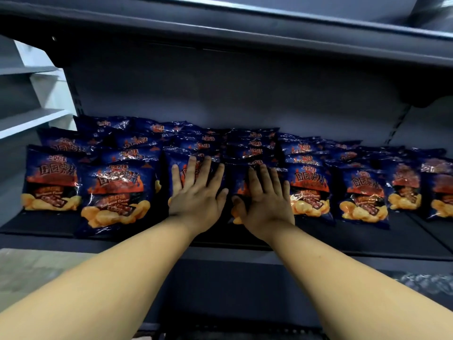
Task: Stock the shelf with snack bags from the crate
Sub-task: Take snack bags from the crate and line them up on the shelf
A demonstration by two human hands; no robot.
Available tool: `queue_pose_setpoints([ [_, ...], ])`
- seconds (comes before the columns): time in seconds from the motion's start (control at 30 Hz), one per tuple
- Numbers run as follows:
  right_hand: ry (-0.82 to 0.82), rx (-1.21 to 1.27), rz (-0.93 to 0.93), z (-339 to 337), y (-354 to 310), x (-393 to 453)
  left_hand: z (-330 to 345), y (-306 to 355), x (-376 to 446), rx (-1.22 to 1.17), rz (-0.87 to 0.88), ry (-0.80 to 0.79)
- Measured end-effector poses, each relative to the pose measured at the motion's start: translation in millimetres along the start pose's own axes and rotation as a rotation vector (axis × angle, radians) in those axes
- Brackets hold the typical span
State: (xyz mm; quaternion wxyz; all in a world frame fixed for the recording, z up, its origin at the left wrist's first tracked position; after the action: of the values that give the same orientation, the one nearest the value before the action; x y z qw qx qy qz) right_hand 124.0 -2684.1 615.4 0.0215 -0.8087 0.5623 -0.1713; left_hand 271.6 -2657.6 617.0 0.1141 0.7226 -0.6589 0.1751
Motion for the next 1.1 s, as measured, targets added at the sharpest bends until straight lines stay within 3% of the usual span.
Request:
queue_pose_setpoints([
  [0.7,-0.069,0.005,0.012,0.5,-3.4,3.2,4.4,-9.5,2.0,-0.016,-0.018,-0.068],
  [1.1,0.030,0.083,-0.011,-32.8,-9.1,-14.2,-31.4,-6.2,-17.2,-0.058,-0.022,-0.025],
])
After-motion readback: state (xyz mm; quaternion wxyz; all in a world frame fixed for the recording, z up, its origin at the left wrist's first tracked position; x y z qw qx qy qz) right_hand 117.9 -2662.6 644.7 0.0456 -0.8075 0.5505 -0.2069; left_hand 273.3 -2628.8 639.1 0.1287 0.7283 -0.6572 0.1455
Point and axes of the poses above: each hand's wrist, its own x-axis towards the middle knuckle, its own z-axis out of the palm, y = z × x, the point moved 5 cm from there along x, towards the middle knuckle, and after that the axes turned 6 degrees about x, right-handed, at the moved point
